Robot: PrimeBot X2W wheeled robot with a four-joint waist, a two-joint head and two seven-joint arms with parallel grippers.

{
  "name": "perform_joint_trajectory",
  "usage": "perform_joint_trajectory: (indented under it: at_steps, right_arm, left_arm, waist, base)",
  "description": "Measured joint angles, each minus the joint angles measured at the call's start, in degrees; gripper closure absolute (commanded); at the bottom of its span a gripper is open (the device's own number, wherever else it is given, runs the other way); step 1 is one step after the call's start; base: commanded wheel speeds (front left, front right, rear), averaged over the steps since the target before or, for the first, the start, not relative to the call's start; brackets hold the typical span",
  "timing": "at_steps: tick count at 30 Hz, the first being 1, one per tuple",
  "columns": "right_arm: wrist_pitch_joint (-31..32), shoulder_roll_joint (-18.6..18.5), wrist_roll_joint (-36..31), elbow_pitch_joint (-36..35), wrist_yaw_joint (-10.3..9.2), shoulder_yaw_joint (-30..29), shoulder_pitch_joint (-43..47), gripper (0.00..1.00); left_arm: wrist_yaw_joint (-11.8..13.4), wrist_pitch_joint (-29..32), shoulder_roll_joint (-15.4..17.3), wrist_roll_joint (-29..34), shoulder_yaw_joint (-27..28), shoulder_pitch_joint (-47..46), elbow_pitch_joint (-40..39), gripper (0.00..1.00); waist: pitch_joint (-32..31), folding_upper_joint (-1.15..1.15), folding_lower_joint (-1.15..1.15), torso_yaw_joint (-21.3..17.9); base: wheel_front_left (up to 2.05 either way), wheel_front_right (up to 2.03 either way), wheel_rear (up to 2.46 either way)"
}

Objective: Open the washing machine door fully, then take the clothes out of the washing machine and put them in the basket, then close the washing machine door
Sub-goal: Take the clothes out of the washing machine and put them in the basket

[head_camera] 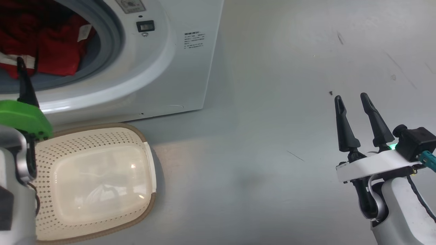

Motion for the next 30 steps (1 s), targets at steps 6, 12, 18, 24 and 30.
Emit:
perform_joint_trajectory:
  at_steps: [6,12,18,24,30]
  right_arm:
    - [0.0,0.7,0.5,0.1,0.0,0.3,-1.4,0.0]
    - [0.0,1.1,1.4,0.4,0.0,1.2,-2.4,0.0]
    - [0.0,1.4,1.6,0.6,0.0,2.0,-3.1,0.0]
    - [0.0,1.6,1.9,1.0,0.0,2.0,-3.3,0.0]
    - [0.0,1.7,2.0,1.4,0.0,1.9,-3.6,0.0]
  left_arm:
    - [0.0,4.5,2.9,2.5,1.1,-4.4,4.4,0.0]
    - [0.1,8.1,5.5,5.4,0.9,-8.2,8.0,0.0]
    - [0.1,11.1,7.8,7.0,2.3,-11.6,11.3,0.0]
    - [0.5,13.8,9.6,8.3,3.5,-14.3,14.3,0.0]
    - [0.5,15.9,9.9,8.7,4.9,-16.7,17.3,0.0]
  waist:
    - [2.3,0.0,0.0,-3.0]
    - [4.0,0.0,0.0,-5.4]
    - [5.3,0.0,0.0,-7.4]
    - [6.4,0.0,0.0,-9.3]
    - [7.1,0.0,0.0,-10.6]
  base:
    - [0.0,0.0,0.0]
    - [0.0,0.0,0.0]
    - [0.0,0.0,0.0]
    - [0.0,0.0,0.0]
    - [0.0,0.0,0.0]
